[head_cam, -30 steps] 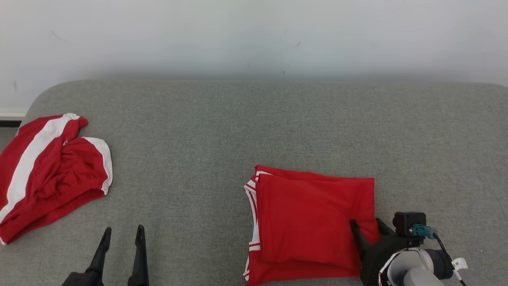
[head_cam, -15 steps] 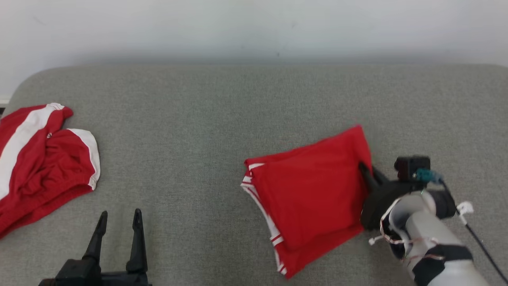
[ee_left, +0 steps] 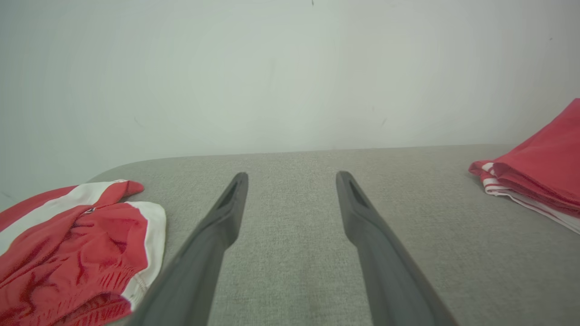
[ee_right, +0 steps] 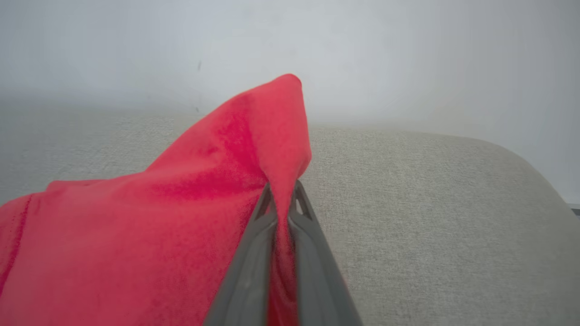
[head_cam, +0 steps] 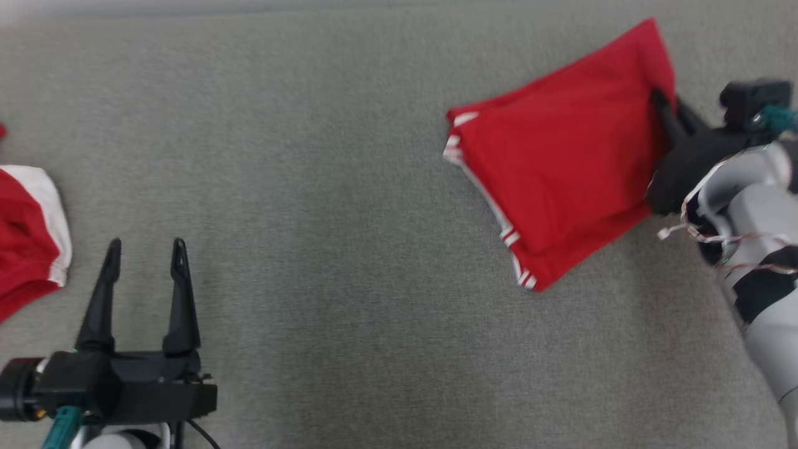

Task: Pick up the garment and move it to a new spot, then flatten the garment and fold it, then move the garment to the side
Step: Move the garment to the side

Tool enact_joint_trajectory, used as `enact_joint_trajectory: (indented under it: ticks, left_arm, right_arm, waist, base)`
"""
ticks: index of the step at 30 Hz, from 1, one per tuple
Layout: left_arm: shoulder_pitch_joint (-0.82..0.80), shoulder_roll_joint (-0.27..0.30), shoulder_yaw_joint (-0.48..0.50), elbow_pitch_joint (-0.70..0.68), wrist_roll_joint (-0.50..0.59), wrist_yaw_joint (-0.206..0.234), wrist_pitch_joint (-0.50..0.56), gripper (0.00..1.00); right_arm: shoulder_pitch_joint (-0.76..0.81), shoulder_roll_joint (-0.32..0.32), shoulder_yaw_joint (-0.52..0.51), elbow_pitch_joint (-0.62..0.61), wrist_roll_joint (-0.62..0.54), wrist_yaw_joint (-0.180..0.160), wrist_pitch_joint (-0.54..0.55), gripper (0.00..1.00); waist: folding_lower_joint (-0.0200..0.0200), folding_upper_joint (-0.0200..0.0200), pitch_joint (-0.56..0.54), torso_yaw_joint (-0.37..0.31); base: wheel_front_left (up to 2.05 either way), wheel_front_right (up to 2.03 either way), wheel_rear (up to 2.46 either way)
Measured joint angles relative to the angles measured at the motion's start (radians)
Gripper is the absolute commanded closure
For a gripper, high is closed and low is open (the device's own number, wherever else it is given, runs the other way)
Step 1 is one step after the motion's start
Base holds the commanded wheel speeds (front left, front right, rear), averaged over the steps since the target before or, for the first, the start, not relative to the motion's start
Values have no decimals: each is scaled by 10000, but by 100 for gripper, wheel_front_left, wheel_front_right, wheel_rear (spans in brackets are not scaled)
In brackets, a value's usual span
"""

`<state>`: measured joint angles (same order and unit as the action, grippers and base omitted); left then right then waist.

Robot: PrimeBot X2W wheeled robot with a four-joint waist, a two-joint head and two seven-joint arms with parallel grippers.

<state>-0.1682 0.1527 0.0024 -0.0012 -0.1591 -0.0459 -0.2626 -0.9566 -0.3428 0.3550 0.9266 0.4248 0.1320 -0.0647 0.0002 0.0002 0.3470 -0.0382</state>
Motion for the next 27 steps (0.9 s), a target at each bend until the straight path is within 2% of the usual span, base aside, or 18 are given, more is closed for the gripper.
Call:
enact_joint_trajectory:
  ticks: [10, 19, 27]
  left_arm:
    - [-191, 721, 293, -1340, 364, 196, 552, 0]
    - [-114, 1267, 594, -2746, 518, 291, 1342, 0]
    - [94, 1544, 775, -3653, 577, 376, 1753, 0]
  right_arm:
    - [-1328, -1312, 646, 397, 548, 0, -470, 100]
    - [-2459, -1898, 1333, 775, 968, 0, -744, 100]
    - [-3690, -2297, 2205, 1154, 955, 0, -855, 100]
  waist:
    - [0, 1, 1366, -1186]
    - [-1, 1, 2321, -2158]
    - [-1, 1, 3098, -2555]
  base:
    - [0, 0, 0]
    - [0, 0, 0]
    - [0, 0, 0]
